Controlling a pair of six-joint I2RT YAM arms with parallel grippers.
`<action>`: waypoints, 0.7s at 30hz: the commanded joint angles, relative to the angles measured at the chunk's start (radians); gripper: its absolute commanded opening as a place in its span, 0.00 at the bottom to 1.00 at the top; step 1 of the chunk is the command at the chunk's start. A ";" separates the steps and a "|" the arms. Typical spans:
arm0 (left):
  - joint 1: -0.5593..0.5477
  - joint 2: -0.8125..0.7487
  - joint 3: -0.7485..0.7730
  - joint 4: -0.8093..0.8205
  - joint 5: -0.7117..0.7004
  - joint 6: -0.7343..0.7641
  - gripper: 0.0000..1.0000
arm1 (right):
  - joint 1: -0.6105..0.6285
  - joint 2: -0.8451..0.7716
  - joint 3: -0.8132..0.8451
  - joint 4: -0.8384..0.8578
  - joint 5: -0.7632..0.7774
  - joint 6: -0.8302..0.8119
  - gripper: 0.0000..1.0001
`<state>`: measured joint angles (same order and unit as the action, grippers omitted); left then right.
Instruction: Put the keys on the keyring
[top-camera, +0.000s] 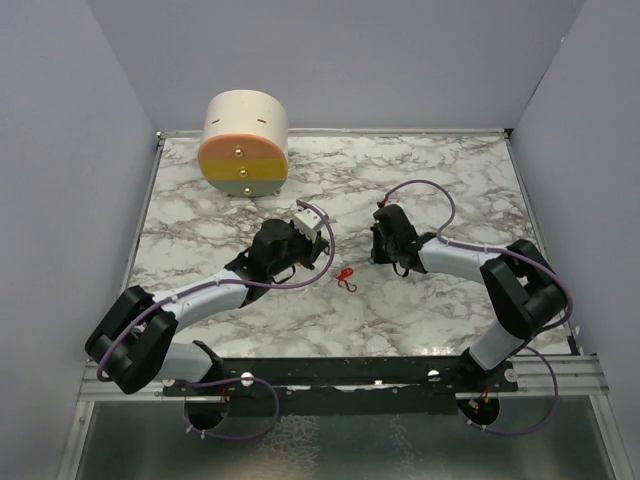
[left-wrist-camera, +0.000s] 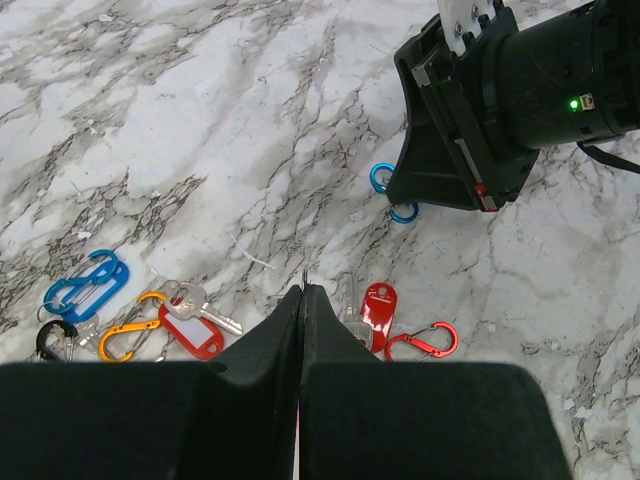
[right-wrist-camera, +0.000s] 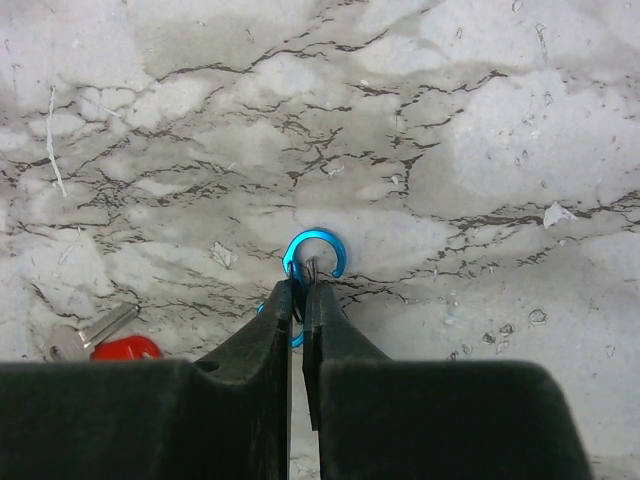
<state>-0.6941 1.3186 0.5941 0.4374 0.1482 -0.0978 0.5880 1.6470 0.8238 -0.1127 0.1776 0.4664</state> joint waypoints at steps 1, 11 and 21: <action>0.004 0.009 0.013 0.018 -0.007 -0.001 0.00 | 0.006 -0.028 -0.033 -0.074 0.058 -0.014 0.01; -0.002 0.040 0.036 0.064 0.106 0.007 0.00 | 0.006 -0.305 -0.123 0.059 0.021 -0.094 0.01; -0.013 0.119 0.101 0.115 0.252 0.056 0.00 | 0.006 -0.411 -0.097 0.062 -0.101 -0.136 0.01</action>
<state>-0.6975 1.4006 0.6464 0.4942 0.2996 -0.0753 0.5896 1.2682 0.7040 -0.0795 0.1482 0.3595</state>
